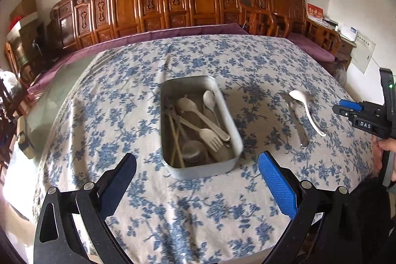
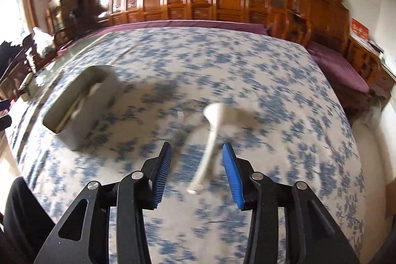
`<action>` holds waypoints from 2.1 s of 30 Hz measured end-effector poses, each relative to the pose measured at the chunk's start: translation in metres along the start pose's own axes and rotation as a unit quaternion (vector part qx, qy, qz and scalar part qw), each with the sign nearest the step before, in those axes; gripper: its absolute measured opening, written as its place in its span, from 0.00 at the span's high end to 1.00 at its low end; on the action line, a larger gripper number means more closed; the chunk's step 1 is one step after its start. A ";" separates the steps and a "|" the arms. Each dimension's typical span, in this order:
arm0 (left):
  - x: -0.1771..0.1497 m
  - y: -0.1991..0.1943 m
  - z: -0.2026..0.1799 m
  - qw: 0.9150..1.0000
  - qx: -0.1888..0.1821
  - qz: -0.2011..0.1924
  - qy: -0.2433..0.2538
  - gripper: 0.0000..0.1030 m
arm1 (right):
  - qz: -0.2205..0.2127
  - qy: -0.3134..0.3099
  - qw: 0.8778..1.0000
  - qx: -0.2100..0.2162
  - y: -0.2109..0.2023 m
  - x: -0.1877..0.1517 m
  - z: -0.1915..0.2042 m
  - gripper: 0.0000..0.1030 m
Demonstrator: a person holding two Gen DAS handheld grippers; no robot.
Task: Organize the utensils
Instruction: 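Move both open grippers to the white spoon and metal fork on the cloth, then grasp the white spoon with the right gripper while the left gripper grasps the metal fork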
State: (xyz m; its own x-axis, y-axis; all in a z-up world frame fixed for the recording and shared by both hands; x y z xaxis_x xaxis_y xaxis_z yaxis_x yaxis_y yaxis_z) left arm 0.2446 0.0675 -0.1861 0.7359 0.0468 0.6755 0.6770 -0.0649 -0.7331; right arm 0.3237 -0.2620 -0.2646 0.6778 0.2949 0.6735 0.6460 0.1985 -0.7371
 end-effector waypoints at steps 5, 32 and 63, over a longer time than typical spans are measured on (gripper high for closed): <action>0.016 0.020 -0.025 1.000 -0.011 0.009 -0.010 0.08 | 0.010 0.014 1.000 0.006 0.031 -0.002 -0.019 0.56; 0.035 0.143 -0.156 0.995 -0.045 0.071 0.043 0.08 | 0.029 0.026 0.999 0.035 0.109 -0.002 -0.059 0.90; 0.016 0.218 -0.226 0.984 -0.076 0.140 0.084 0.91 | 0.023 0.051 0.998 0.033 0.113 -0.002 -0.084 0.89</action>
State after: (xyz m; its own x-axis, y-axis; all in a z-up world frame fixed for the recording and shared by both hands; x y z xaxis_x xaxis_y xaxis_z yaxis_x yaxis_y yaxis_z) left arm 0.4018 -0.1716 -0.3170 0.8730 -0.1590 0.4610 0.4285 -0.2013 -0.8808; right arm 0.4248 -0.3184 -0.3440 0.7411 0.2087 0.6381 0.5908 0.2489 -0.7675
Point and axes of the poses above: each gripper's, at about its wrist camera, not at the fingertips, and y roughly the way its jaws point, z to its left, x to its top, the point moved 10 cm from there along y, roughly the way its jaws point, and after that the axes turned 8 degrees about -y, right-handed, at the moved point
